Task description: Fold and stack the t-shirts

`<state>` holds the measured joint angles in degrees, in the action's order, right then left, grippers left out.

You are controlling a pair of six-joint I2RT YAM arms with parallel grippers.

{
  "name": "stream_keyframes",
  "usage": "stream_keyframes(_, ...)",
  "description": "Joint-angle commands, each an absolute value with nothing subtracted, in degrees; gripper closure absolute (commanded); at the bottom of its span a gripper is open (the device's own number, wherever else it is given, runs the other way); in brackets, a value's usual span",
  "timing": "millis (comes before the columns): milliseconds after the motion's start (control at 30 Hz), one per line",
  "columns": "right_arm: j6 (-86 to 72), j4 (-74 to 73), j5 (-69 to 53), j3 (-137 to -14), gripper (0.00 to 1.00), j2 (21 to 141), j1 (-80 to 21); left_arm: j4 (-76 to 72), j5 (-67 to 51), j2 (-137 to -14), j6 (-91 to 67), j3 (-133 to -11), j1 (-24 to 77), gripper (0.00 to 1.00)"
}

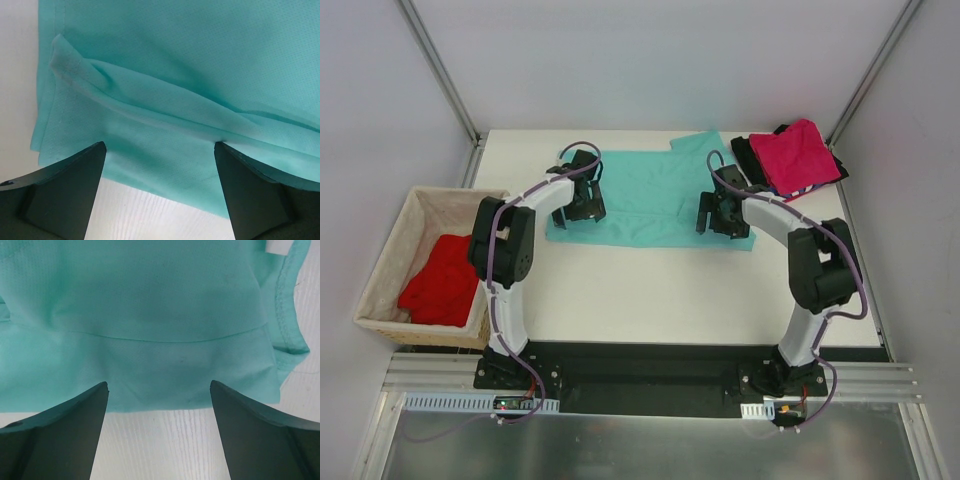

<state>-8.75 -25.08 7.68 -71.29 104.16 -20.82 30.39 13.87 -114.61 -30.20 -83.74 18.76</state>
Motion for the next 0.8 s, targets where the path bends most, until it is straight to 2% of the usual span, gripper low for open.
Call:
stream_keyframes(0, -7.82, -23.82, 6.95, -74.44, 0.13, 105.99, -20.74, 31.64, 14.33, -116.1, -29.27, -86.48, 18.28, 0.1)
stream_keyframes(267, -8.09, -23.64, 5.98, -74.36, 0.13, 107.23, -19.95, 31.64, 12.57, -118.3, -29.44, -87.28, 16.88, 0.1)
stream_keyframes(767, -9.93, -24.7, 6.24, -67.33, 0.13, 103.98, -19.78, 31.73, 12.04, -116.28, -31.81, -80.6, 16.79, 0.1)
